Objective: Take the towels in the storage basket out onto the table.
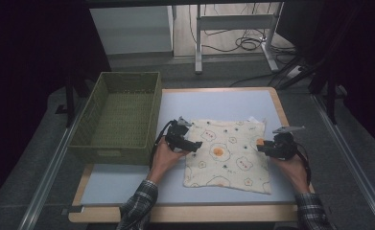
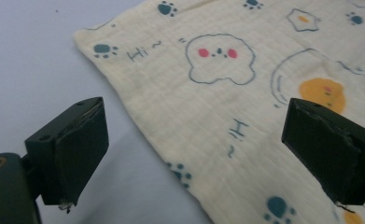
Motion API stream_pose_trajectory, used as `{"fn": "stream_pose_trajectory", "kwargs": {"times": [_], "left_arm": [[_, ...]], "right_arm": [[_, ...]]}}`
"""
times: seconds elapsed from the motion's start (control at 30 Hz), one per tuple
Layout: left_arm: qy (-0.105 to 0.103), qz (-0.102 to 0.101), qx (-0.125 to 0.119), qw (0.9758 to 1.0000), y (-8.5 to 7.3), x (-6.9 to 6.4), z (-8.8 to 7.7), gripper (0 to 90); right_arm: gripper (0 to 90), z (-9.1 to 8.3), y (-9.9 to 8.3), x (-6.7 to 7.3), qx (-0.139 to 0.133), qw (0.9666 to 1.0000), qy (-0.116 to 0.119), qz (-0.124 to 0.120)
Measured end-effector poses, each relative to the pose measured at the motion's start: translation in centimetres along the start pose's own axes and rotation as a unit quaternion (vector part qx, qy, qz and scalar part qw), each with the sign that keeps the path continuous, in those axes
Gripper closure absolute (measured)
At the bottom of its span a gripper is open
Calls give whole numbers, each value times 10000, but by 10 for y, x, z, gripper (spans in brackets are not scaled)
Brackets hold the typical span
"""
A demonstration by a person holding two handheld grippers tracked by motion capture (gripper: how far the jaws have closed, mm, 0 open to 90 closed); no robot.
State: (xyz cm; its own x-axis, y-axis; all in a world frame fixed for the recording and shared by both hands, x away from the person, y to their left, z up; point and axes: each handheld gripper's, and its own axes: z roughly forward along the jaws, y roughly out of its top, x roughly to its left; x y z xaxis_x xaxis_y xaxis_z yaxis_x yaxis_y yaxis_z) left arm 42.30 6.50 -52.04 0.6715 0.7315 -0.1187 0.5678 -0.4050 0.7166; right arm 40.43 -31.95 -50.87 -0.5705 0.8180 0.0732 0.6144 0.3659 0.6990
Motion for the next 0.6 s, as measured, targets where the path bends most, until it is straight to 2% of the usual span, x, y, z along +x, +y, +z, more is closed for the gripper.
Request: {"fn": "stream_pose_trajectory", "kwargs": {"times": [0.1, 0.17, 0.2, 0.23, 0.27, 0.3, 0.33, 0.37, 0.4, 0.5, 0.6], "left_arm": [[56, -19, -2, 10000, 2, 5, 3, 77], [123, -15, 25, 9999, 4, 8, 6, 81], [170, -4, 20, 9999, 5, 10, 8, 84], [190, 2, 14, 9998, 6, 11, 9, 102], [229, 19, -10, 9997, 7, 12, 10, 102], [277, 15, -46, 9996, 9, 15, 13, 121], [277, 15, -46, 9996, 9, 15, 13, 132], [425, 38, -64, 9991, 12, 18, 17, 147], [425, 38, -64, 9991, 12, 18, 17, 163], [604, 11, -18, 9982, 18, 23, 23, 208], [718, 5, -27, 9974, 24, 28, 25, 230]], "right_arm": [[558, 3, 6, -5, -88, 9999, -137, 41], [538, 8, 11, -10, -44, 9998, -194, 69], [547, 10, 14, -13, 11, 9997, -240, 96], [594, 15, 20, -17, 34, 9993, -367, 65], [594, 15, 20, -17, 34, 9993, -367, 65], [616, 18, 24, -20, -39, 9987, -513, -10], [616, 18, 24, -20, -39, 9987, -513, -10], [617, 21, 29, -24, -190, 9977, -655, 5], [617, 21, 29, -24, -190, 9977, -655, 5], [618, 31, 38, -35, -299, 9958, -861, 42], [618, 35, 41, -39, -309, 9955, -896, 83]]}}
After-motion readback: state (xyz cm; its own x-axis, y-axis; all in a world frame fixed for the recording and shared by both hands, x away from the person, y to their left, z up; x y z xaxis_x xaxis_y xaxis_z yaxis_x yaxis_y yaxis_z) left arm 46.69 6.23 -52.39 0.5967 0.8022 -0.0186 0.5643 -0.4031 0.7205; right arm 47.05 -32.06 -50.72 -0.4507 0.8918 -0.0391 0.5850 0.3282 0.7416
